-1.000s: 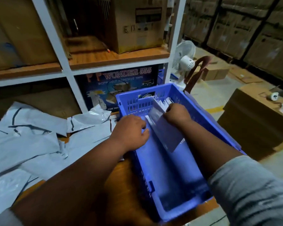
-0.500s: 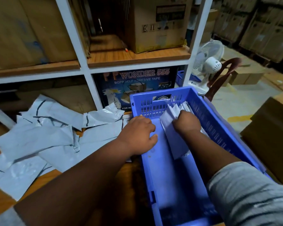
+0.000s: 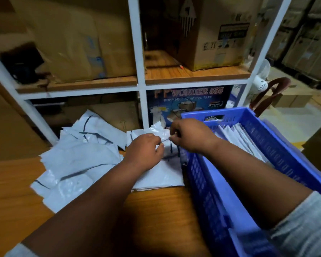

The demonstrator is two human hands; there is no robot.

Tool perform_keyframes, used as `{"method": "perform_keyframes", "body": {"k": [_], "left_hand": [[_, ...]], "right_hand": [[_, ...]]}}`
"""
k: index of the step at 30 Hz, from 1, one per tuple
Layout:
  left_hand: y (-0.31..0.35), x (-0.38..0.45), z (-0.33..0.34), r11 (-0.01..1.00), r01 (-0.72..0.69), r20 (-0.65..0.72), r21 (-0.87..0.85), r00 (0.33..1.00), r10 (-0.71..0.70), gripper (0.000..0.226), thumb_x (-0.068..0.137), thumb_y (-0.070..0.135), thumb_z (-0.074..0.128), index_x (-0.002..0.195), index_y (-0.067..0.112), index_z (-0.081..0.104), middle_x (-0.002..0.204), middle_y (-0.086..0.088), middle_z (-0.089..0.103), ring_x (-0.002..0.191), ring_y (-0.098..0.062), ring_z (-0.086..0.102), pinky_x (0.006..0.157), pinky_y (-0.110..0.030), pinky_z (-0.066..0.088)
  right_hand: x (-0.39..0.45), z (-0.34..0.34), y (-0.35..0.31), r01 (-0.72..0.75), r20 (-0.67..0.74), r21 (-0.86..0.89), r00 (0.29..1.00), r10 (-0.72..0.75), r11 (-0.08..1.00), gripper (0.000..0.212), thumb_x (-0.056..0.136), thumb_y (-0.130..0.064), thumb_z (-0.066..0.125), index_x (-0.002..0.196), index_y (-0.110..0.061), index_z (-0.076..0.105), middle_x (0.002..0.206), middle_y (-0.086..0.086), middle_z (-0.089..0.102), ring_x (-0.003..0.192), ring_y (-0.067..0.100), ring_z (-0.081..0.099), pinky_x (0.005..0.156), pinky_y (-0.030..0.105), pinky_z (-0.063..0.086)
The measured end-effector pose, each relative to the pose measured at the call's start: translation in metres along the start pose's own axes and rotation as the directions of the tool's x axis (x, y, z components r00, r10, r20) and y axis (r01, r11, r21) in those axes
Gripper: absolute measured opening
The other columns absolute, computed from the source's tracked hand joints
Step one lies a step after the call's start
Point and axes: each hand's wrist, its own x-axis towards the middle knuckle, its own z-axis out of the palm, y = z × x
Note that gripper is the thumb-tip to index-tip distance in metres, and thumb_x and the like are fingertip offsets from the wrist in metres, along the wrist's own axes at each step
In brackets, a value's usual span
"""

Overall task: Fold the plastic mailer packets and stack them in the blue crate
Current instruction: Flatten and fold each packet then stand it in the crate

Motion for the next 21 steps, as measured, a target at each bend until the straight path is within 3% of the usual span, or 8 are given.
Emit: {"method": "perform_keyframes", "body": {"k": [3, 6, 8, 11, 15, 17, 21], "left_hand": [[-0.045, -0.032, -0.002, 0.998, 0.064, 0.007, 0.001, 0.998, -0.064, 0.029, 0.101, 0.045, 0.057, 0.106, 0.026, 0.078, 0.102, 0.004, 0.072, 0.094, -0.019, 0.066, 0.081, -0.036, 0.055], [-0.075, -0.063, 0.003, 0.999, 0.040, 0.021, 0.013, 0.999, -0.040, 0.027, 0.100, 0.043, 0.058, 0.103, 0.026, 0.078, 0.098, 0.004, 0.071, 0.091, -0.019, 0.065, 0.079, -0.035, 0.055], [-0.088, -0.081, 0.006, 1.000, 0.007, 0.060, -0.003, 0.998, -0.007, 0.028, 0.099, 0.043, 0.055, 0.100, 0.024, 0.077, 0.095, 0.003, 0.069, 0.091, -0.020, 0.064, 0.078, -0.037, 0.054], [-0.106, -0.102, 0.008, 0.998, -0.069, 0.113, 0.005, 0.991, 0.068, 0.034, 0.099, 0.045, 0.047, 0.099, 0.023, 0.073, 0.097, 0.003, 0.067, 0.092, -0.019, 0.061, 0.079, -0.039, 0.053], [-0.126, -0.117, 0.010, 0.990, -0.138, 0.129, 0.017, 0.982, 0.135, 0.033, 0.103, 0.046, 0.046, 0.115, 0.023, 0.067, 0.109, 0.002, 0.065, 0.101, -0.019, 0.059, 0.084, -0.039, 0.054], [-0.132, -0.121, 0.008, 0.989, -0.139, 0.116, -0.051, 0.983, 0.144, 0.040, 0.102, 0.046, 0.053, 0.135, 0.024, 0.060, 0.124, 0.002, 0.065, 0.112, -0.020, 0.059, 0.091, -0.041, 0.056], [-0.141, -0.125, 0.006, 0.964, -0.195, 0.091, -0.180, 0.973, 0.214, 0.072, 0.096, 0.051, 0.071, 0.158, 0.023, 0.046, 0.151, 0.001, 0.054, 0.134, -0.021, 0.052, 0.108, -0.038, 0.050]], "right_hand": [[0.012, 0.042, -0.040, 0.076, 0.208, -0.139, 0.977, -0.046, 0.987, 0.038, 0.090, -0.057, 0.073, 0.120, -0.034, 0.065, 0.116, -0.002, 0.068, 0.107, 0.026, 0.065, 0.082, 0.038, 0.055], [0.008, 0.092, -0.072, 0.182, 0.420, -0.289, 0.907, -0.046, 0.940, 0.072, 0.078, -0.071, 0.077, 0.137, -0.032, 0.058, 0.130, 0.005, 0.060, 0.118, 0.031, 0.061, 0.088, 0.042, 0.050], [-0.001, 0.121, -0.085, 0.198, 0.465, -0.341, 0.885, -0.018, 0.919, 0.073, 0.077, -0.065, 0.077, 0.138, -0.031, 0.056, 0.131, 0.008, 0.058, 0.120, 0.033, 0.061, 0.093, 0.048, 0.050], [-0.009, 0.146, -0.088, 0.134, 0.450, -0.293, 0.893, 0.013, 0.947, 0.055, 0.083, -0.048, 0.074, 0.130, -0.027, 0.055, 0.125, 0.007, 0.059, 0.113, 0.031, 0.064, 0.090, 0.046, 0.057], [-0.017, 0.137, -0.085, 0.037, 0.487, -0.163, 0.872, 0.048, 0.986, 0.049, 0.092, -0.048, 0.072, 0.135, -0.026, 0.060, 0.136, 0.002, 0.062, 0.121, 0.023, 0.062, 0.100, 0.041, 0.055], [-0.025, 0.131, -0.083, 0.000, 0.398, -0.153, 0.915, 0.061, 0.988, 0.040, 0.098, -0.040, 0.064, 0.135, -0.026, 0.064, 0.137, 0.001, 0.065, 0.125, 0.024, 0.062, 0.103, 0.043, 0.053], [-0.049, 0.120, -0.088, 0.008, 0.135, -0.189, 0.991, 0.018, 0.982, 0.036, 0.092, -0.027, 0.054, 0.125, -0.029, 0.068, 0.117, -0.003, 0.072, 0.106, 0.025, 0.067, 0.087, 0.044, 0.056]]}}
